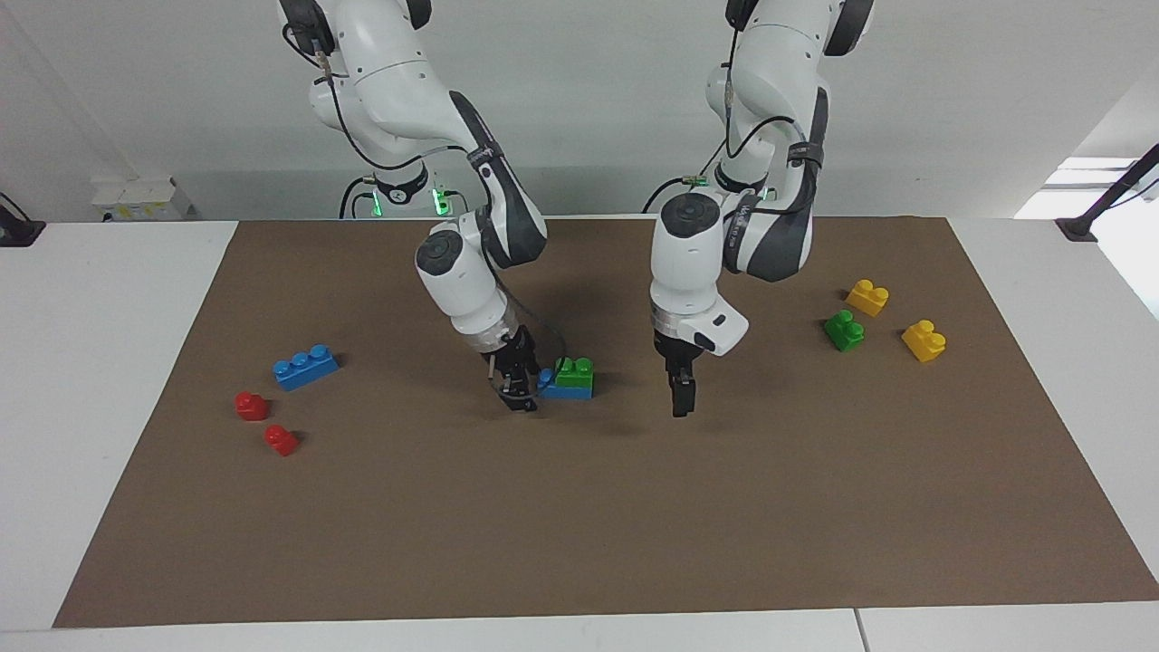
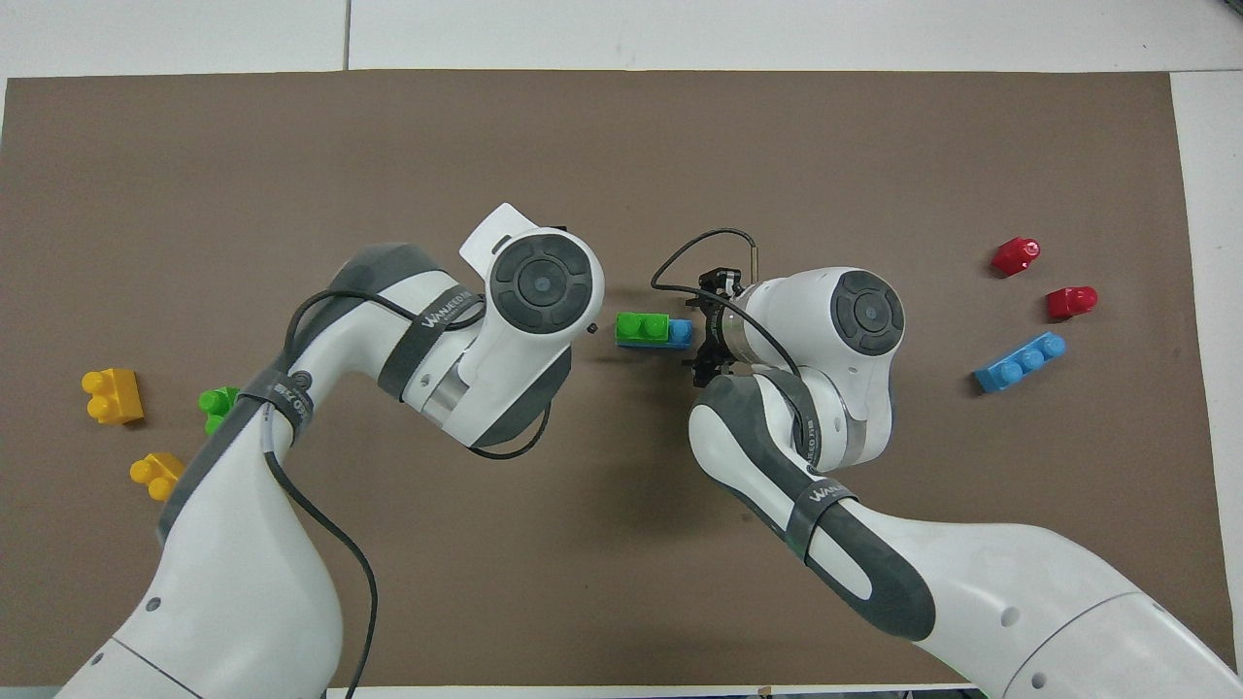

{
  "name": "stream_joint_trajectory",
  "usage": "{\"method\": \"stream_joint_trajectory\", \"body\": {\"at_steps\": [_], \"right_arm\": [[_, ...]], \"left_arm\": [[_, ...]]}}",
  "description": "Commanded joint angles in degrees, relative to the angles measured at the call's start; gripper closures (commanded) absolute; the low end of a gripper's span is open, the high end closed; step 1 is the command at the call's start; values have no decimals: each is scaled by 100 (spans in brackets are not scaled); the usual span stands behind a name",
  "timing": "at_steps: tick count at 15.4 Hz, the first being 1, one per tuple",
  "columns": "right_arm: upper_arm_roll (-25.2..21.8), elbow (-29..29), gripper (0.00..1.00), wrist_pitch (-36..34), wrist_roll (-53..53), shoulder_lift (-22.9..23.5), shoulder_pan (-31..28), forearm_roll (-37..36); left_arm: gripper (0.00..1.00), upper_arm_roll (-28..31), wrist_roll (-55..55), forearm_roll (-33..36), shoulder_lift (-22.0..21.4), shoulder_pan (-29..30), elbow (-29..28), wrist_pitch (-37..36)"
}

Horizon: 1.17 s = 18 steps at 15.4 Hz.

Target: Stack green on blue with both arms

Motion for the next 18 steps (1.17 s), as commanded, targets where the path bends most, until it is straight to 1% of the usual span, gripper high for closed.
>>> {"method": "stream_joint_trajectory", "body": {"at_steps": [1,3,6,7,8,9,10,11,14,16,18], "right_arm": [[58,108,19,-312,-166,-269,-341,19],[58,196,18,-655,-341,-550,-595,1],[41,406,18,-1182,-1095,-841,-921,-16],[41,529,17,-1462,-1455,-920,-1079,-25],[41,669,16,-1796,-1841,-1017,-1263,-25],[41,801,9,-2121,-2193,-1087,-1430,-34],[41,890,9,-2368,-2545,-1210,-1597,-43],[41,943,3,-2571,-2922,-1307,-1773,-69],[23,987,2,-3020,-4284,-1658,-2309,-78],[6,987,0,-3344,-5521,-1895,-2634,-139],[14,996,0,-3661,-6490,-2089,-2916,-532]], "left_arm": [[0,-39,1245,72,-154,261,-193,12],[0,-57,2337,72,-163,533,-193,-31],[0,-48,3270,72,-224,727,-193,-58],[0,-48,3578,72,-277,780,-193,-67],[0,-48,3885,72,-303,859,-185,-128],[0,-48,4245,72,-356,921,-167,-241],[0,-48,4701,72,-400,1008,-150,-373],[0,-48,5175,72,-453,1096,-132,-479],[0,-57,6407,63,-628,1369,-123,-743],[0,-57,7180,55,-742,1553,-114,-901],[0,-66,8094,28,-857,1790,-97,-1051]]}}
